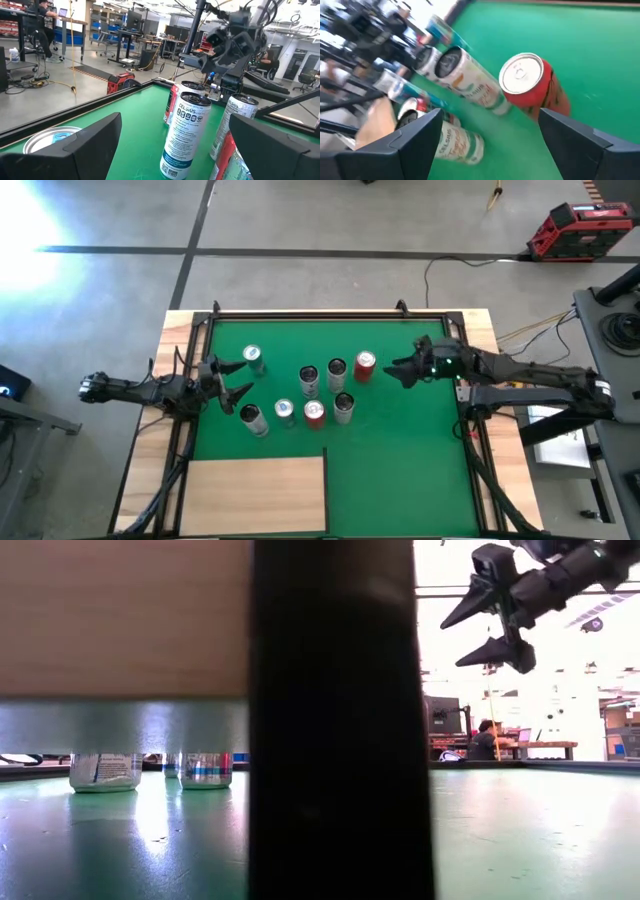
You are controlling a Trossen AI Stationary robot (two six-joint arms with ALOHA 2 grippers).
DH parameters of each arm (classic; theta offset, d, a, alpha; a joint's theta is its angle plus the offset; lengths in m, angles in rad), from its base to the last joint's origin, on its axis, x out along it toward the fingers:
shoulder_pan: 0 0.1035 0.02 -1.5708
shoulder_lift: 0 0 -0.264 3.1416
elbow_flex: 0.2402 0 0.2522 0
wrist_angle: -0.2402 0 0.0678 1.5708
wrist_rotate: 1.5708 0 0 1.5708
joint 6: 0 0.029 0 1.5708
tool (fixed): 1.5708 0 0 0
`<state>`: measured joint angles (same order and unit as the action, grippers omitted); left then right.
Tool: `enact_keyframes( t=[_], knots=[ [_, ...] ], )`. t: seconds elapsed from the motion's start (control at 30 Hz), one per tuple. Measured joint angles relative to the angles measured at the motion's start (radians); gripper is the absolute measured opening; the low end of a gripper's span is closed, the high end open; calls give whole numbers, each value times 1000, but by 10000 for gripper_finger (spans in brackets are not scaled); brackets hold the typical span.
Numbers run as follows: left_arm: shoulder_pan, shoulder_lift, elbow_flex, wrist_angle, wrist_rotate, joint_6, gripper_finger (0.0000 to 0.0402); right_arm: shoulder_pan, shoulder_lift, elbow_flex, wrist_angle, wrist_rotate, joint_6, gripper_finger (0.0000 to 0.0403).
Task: Place canned beverage on shelf
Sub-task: Put the top blue soda can on the shelf
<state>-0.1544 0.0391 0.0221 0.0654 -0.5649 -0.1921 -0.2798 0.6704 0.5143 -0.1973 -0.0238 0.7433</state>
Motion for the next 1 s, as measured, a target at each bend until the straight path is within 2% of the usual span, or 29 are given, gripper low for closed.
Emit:
enact_keyframes(
  t=[0.13, 0.33, 0.67, 1.0],
  knots=[
    [0, 0, 0, 0, 0, 0, 355, 1, -114, -154, 180, -2, -3, 318],
    [0, 0, 0, 0, 0, 0, 355, 1, -253, -317, 337, -2, -7, 318],
    [0, 0, 0, 0, 0, 0, 355, 1, -406, -421, 345, -4, -49, 318],
    [0, 0, 0, 0, 0, 0, 355, 1, -506, -501, 396, -56, -115, 318]
  ],
)
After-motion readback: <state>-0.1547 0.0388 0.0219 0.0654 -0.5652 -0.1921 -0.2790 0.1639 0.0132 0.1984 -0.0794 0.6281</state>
